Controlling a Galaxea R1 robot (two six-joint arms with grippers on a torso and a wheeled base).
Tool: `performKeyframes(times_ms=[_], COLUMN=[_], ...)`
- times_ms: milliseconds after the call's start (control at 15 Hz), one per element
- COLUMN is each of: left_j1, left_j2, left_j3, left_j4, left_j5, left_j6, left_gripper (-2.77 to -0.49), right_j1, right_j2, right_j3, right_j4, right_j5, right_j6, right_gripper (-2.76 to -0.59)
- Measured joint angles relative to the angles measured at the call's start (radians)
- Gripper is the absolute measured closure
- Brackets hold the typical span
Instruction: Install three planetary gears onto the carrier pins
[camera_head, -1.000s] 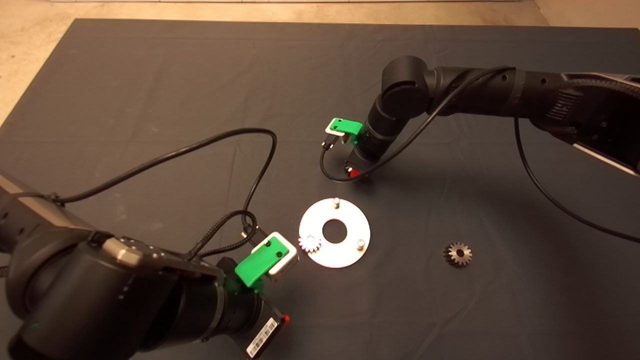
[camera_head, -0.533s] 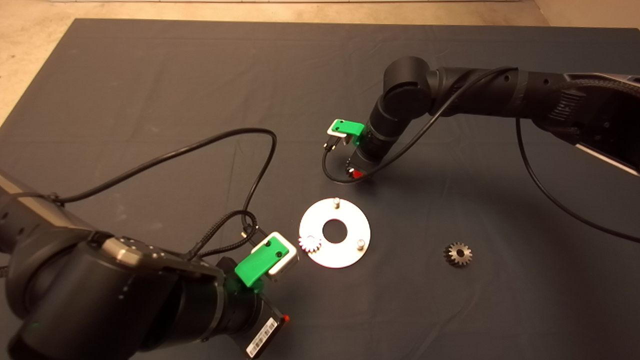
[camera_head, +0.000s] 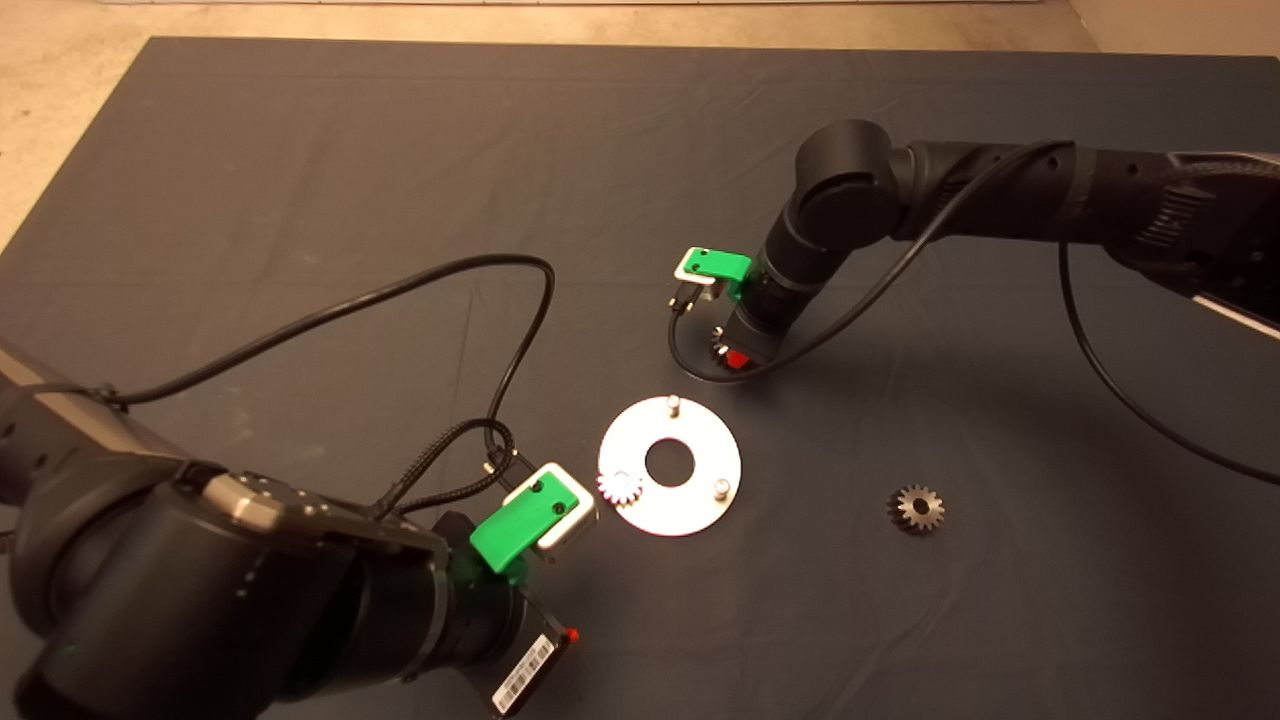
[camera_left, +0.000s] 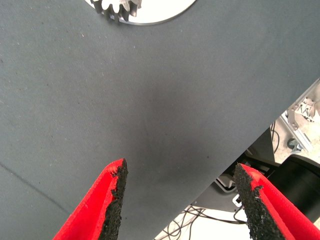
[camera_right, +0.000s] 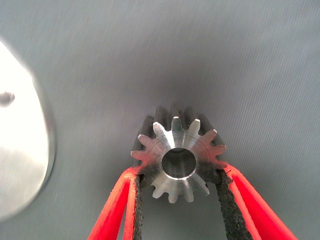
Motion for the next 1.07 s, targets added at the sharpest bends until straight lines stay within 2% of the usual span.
performKeyframes(times_ms=[200, 467, 533, 667, 867, 1067], left_j1=[-0.007, -0.011, -0.011, -0.011, -0.011, -0.011], left_j2=[0.0, -0.001, 0.0, 0.0, 0.0, 0.0], left_j3=[0.0, 0.0, 0.0, 0.0, 0.0, 0.0], left_j4=[0.001, 0.0, 0.0, 0.0, 0.0, 0.0], left_j5=[0.0, 0.0, 0.0, 0.0, 0.0, 0.0], left_j6=[0.0, 0.007, 0.007, 0.007, 0.009, 0.012], left_gripper=[-1.46, -1.46, -1.46, -1.46, -1.46, -1.46], right_j1=[0.015, 0.122, 0.139, 0.142, 0.143, 0.143], right_j2=[-0.054, -0.104, -0.104, -0.103, -0.096, -0.087], right_j3=[0.088, 0.23, 0.259, 0.307, 0.343, 0.386], right_j4=[0.0, 0.0, 0.0, 0.0, 0.0, 0.0], right_j5=[-0.006, -0.003, -0.002, 0.0, 0.001, 0.0], right_j6=[0.032, 0.125, 0.145, 0.184, 0.195, 0.229], right_gripper=[-0.89, -0.89, -0.89, -0.89, -0.88, -0.89])
